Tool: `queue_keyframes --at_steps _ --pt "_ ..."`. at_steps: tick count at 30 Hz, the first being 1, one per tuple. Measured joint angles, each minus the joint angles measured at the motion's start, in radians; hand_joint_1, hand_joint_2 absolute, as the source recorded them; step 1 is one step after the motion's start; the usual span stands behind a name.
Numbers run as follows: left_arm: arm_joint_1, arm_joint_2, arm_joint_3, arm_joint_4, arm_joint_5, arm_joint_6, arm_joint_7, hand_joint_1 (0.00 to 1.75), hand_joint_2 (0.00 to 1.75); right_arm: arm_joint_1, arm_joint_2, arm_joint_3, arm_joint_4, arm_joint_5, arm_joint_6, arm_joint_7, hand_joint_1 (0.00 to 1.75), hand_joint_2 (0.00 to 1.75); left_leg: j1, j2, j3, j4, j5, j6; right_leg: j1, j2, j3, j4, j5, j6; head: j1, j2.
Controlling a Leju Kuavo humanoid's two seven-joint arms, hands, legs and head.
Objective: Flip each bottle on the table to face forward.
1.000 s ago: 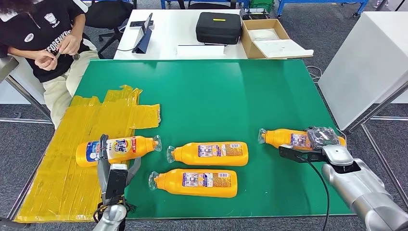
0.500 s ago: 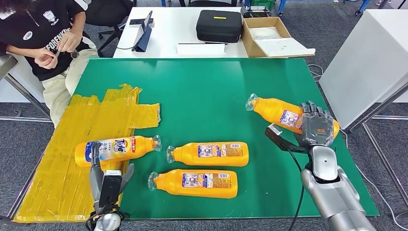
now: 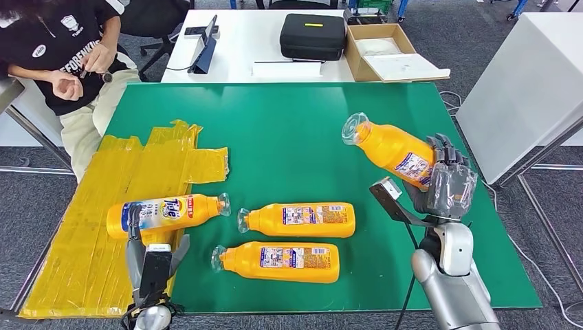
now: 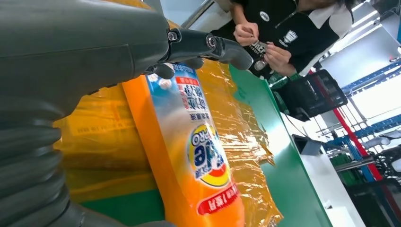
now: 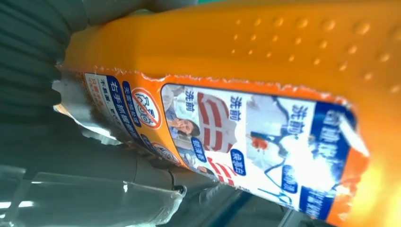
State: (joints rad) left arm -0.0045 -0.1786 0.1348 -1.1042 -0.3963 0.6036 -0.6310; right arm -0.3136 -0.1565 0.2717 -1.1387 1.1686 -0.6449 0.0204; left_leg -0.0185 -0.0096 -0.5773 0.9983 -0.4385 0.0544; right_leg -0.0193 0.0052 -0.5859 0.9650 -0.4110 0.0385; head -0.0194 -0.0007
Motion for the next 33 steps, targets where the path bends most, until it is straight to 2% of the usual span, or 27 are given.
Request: queue_keyframes --at_steps 5,9,13,18,25,28,33 --pt "-0.007 -0.005 -0.017 -0.004 -0.016 -0.006 -0.014 0.00 1.75 0.051 0.057 0.007 -0.071 -0.297 -0.005 -0.209 1.75 1.75 0.000 0.000 0.000 0.000 0.000 0.000 0.000 0.000 0.000 0.000 0.000 0.000 0.000 0.000" --pt "-0.011 -0.009 -0.071 -0.029 -0.022 -0.024 -0.019 0.00 1.75 0.090 0.111 0.027 -0.102 -0.549 0.006 -0.417 1.75 1.75 0.000 0.000 -0.001 0.000 0.000 0.000 0.000 0.000 -0.001 0.000 0.000 0.000 0.000 0.000" --pt "-0.023 -0.009 -0.148 -0.072 -0.008 -0.087 -0.009 0.00 1.75 0.121 0.175 0.055 -0.137 -0.758 0.082 -0.564 1.75 1.75 0.000 0.000 -0.001 0.000 0.000 0.000 0.000 0.000 -0.001 0.000 0.000 0.000 0.000 0.000" --pt "-0.036 -0.009 -0.234 -0.137 -0.032 -0.091 0.000 0.00 1.75 0.145 0.224 0.078 -0.149 -0.844 0.170 -0.602 1.75 1.75 0.000 0.000 -0.001 0.000 0.000 0.000 0.000 0.000 -0.001 0.000 0.000 0.000 0.000 0.000" --pt "-0.048 -0.008 -0.304 -0.183 -0.046 -0.100 0.004 0.00 1.75 0.150 0.250 0.089 -0.147 -0.875 0.272 -0.604 1.75 1.75 0.000 0.000 -0.002 0.000 0.000 0.000 0.000 0.000 -0.001 0.000 0.000 0.000 0.000 0.000" --pt "-0.064 -0.008 -0.343 -0.202 -0.025 -0.154 0.023 0.00 1.75 0.148 0.270 0.102 -0.133 -0.867 0.324 -0.600 1.75 1.75 0.000 0.000 -0.002 0.000 0.000 0.000 0.000 0.000 -0.001 0.000 0.000 0.000 0.000 0.000" --pt "-0.108 -0.003 -0.409 -0.234 0.000 -0.242 0.083 0.00 1.75 0.126 0.313 0.125 -0.085 -0.844 0.354 -0.598 1.75 1.75 0.000 0.000 -0.002 0.000 0.001 -0.001 0.000 0.000 -0.001 0.000 0.000 0.000 0.000 0.000"
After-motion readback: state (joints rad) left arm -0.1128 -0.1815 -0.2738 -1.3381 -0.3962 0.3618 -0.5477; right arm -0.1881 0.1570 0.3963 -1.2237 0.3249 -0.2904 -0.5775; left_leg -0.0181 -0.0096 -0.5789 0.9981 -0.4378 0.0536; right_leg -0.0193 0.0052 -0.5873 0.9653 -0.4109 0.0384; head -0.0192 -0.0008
